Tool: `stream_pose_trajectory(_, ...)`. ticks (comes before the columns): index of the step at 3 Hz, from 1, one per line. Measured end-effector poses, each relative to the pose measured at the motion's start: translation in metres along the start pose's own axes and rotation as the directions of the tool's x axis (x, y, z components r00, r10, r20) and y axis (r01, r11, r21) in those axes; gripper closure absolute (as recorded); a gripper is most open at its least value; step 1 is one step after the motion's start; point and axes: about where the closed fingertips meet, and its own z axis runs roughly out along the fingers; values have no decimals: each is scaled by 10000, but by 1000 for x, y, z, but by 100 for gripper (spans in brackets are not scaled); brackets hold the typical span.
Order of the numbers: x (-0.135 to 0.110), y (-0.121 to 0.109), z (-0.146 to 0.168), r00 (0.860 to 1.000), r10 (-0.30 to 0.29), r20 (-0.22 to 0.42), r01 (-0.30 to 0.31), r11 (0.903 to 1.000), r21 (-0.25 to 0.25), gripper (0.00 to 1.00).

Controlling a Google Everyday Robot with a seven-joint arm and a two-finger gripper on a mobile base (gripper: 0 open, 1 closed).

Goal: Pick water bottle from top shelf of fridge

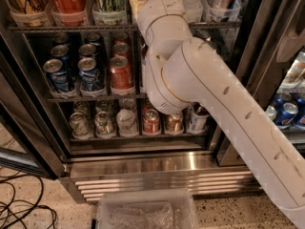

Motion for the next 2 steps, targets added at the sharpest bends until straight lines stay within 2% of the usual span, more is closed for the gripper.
stream_pose_trajectory(2,1,-5,19,9999,142,-89,-140,9998,165,34)
